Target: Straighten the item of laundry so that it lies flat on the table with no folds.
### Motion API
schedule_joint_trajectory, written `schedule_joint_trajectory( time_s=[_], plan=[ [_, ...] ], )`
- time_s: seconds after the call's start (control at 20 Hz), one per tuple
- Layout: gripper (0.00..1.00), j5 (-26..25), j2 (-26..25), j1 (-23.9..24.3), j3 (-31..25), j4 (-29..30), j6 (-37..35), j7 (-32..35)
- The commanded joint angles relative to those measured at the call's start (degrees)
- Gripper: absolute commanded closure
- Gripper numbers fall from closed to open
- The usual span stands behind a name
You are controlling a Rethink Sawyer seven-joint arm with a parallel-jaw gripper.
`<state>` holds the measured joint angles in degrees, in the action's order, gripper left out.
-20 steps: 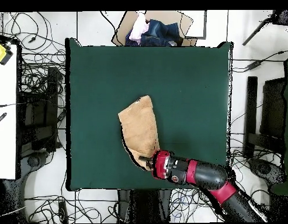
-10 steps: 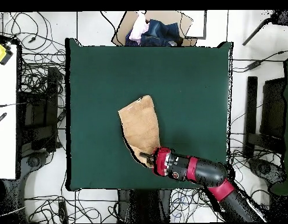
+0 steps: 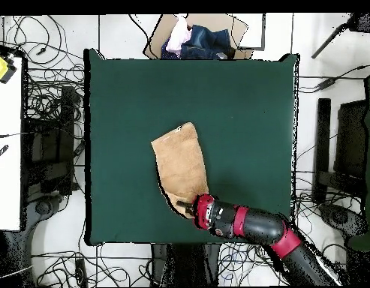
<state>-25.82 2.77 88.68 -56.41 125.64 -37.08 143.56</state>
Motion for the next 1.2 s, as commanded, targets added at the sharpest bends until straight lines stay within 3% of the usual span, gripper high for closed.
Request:
schedule_joint_trajectory(
  time_s=[0.05, 0.3, 0.8, 1.0, 1.2],
  plan=[
    [1.0, -15.02, 4.02, -0.71, -5.47, -8.24, 9.45, -19.06],
    [1.0, -22.09, 4.13, -0.11, -10.57, -9.41, 10.84, -26.04],
    [1.0, -23.79, -2.08, 1.31, -11.56, -14.05, 8.48, -42.81],
    [1.0, -24.81, -1.94, 1.37, -14.45, -14.43, 7.13, -54.39],
    [1.0, -26.68, 0.64, 1.1, -16.06, -13.27, 9.28, -58.47]
  ],
)
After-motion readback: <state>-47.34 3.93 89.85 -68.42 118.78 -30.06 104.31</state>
